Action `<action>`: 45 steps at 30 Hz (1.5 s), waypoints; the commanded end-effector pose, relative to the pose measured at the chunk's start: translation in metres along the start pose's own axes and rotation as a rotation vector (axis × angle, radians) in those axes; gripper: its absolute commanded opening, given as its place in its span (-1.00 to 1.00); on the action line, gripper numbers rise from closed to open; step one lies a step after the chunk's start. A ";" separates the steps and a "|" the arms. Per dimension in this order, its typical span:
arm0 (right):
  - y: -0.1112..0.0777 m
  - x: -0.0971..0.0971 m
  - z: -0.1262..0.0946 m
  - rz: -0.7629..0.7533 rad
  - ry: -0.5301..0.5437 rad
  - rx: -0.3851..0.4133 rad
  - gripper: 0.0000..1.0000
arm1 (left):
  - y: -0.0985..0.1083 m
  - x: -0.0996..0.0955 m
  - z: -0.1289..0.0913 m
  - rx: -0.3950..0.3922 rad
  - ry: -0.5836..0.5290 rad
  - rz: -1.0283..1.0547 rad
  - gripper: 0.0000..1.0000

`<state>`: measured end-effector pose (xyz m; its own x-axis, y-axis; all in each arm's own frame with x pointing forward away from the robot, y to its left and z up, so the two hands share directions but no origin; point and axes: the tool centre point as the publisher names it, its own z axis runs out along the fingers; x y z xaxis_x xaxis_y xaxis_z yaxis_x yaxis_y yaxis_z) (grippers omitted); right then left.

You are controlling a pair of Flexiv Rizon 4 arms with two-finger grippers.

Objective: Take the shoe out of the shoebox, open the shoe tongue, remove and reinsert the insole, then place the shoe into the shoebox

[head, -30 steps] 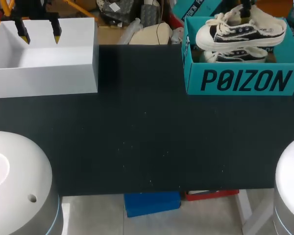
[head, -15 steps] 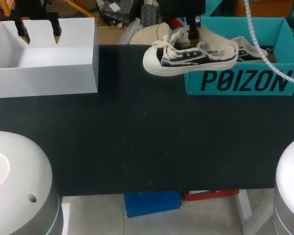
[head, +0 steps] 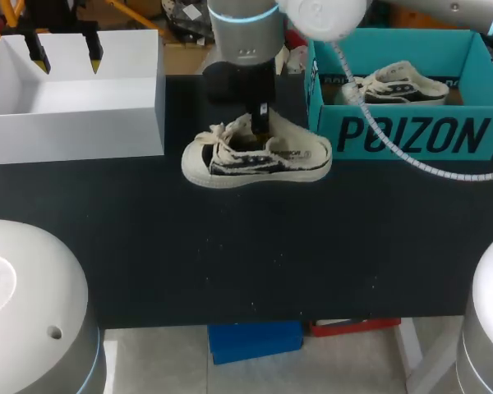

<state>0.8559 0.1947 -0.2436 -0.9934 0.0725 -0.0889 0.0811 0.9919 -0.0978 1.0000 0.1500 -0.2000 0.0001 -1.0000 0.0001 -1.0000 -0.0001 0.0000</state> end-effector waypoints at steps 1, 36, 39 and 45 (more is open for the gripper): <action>0.017 0.009 0.040 -0.016 -0.001 -0.012 -1.00 | 0.000 0.000 0.000 0.000 0.000 0.000 1.00; 0.045 -0.005 0.154 -0.125 0.035 -0.073 -1.00 | 0.000 0.000 0.000 0.000 0.000 0.000 1.00; 0.044 -0.006 0.154 -0.110 0.035 -0.069 -0.52 | 0.000 0.000 0.000 0.000 0.000 0.000 1.00; 0.034 -0.009 0.145 -0.056 0.032 -0.045 1.00 | 0.000 0.000 0.000 0.000 0.000 0.000 1.00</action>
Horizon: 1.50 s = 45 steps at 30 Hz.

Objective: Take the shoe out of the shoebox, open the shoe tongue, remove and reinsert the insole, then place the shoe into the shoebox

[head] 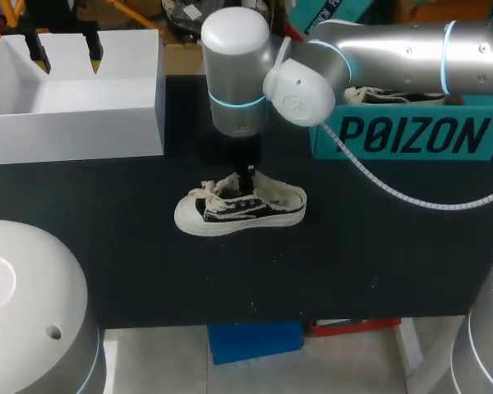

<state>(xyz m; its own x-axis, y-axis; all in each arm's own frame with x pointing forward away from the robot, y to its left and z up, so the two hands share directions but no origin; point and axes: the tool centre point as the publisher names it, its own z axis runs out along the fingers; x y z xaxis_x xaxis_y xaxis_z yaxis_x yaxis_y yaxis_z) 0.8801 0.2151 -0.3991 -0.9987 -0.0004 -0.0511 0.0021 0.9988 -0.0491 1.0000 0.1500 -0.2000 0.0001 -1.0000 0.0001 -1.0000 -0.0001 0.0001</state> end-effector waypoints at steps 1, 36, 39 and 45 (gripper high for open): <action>-0.004 0.000 -0.012 0.032 -0.003 0.012 1.00 | 0.000 0.000 0.000 0.000 0.000 0.000 1.00; -0.047 0.045 -0.123 -0.268 0.000 -0.567 1.00 | 0.000 0.000 0.000 0.000 0.000 0.000 1.00; -0.047 0.045 -0.123 -0.268 0.000 -0.567 1.00 | 0.000 0.000 0.000 0.000 0.000 0.000 1.00; -0.047 0.045 -0.123 -0.268 0.000 -0.567 1.00 | 0.000 0.000 0.000 0.000 0.000 0.000 1.00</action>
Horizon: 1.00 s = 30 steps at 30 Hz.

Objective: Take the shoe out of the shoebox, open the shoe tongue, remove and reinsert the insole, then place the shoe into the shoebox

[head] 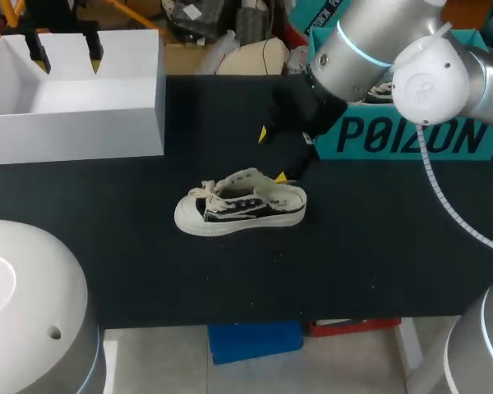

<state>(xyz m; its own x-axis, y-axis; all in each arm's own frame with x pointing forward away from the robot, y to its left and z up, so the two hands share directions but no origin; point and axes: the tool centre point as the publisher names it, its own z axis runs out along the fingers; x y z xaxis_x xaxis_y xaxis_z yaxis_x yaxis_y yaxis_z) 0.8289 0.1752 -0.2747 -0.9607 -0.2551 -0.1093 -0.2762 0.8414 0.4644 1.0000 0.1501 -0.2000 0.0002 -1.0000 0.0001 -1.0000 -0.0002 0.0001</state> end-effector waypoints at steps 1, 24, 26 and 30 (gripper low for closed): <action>-0.002 0.000 0.001 0.000 -0.001 -0.014 1.00 | 0.000 0.000 0.000 0.000 0.000 0.000 1.00; -0.016 0.003 -0.001 0.008 -0.070 -0.123 1.00 | 0.000 0.000 0.000 0.000 0.000 0.000 1.00; -0.020 0.003 0.001 0.014 -0.064 -0.137 1.00 | 0.000 0.000 0.000 0.000 0.000 0.000 1.00; -0.029 0.004 0.007 0.017 -0.075 -0.184 1.00 | 0.000 0.000 0.000 0.000 0.000 0.000 1.00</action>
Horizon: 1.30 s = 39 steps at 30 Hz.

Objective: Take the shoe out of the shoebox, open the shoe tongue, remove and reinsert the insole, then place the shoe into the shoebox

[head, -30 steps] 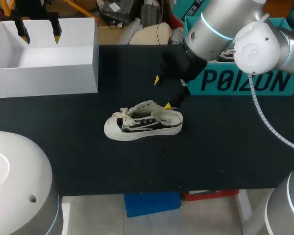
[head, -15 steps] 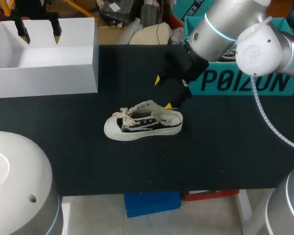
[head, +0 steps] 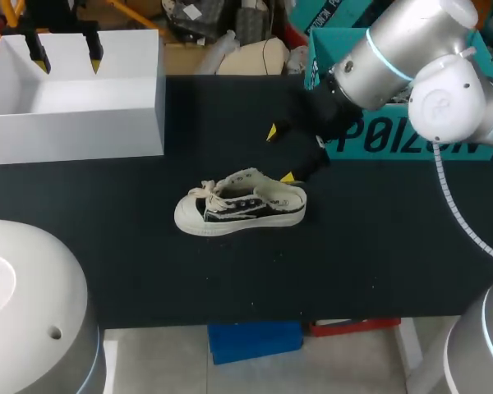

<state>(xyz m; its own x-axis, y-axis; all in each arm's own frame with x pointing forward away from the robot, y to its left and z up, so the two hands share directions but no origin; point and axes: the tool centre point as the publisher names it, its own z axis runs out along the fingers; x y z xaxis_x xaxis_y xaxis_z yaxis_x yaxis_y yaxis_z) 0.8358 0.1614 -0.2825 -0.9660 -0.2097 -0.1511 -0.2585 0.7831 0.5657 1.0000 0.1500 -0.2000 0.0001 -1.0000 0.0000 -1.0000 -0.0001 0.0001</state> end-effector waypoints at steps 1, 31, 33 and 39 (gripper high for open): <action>-0.016 0.007 0.007 0.001 -0.014 -0.068 1.00 | 0.000 0.000 0.000 0.000 0.000 0.000 1.00; -0.082 0.013 0.065 0.114 0.014 -0.313 1.00 | 0.000 0.000 0.000 0.000 0.000 0.000 1.00; -0.084 0.012 0.068 0.119 0.013 -0.330 1.00 | 0.000 0.000 0.000 0.000 0.000 0.000 1.00; -0.088 0.009 0.076 0.129 0.011 -0.368 1.00 | 0.000 0.000 0.000 0.000 0.000 0.000 1.00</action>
<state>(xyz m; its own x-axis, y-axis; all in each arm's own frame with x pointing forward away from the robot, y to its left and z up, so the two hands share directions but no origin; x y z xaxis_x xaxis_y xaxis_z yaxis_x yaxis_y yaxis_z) 0.8455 0.1321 -0.3869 -0.9903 -0.1285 -0.0533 -0.1165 0.5570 0.8223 1.0000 0.1501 -0.2000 0.0001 -1.0000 0.0001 -1.0000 -0.0001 0.0000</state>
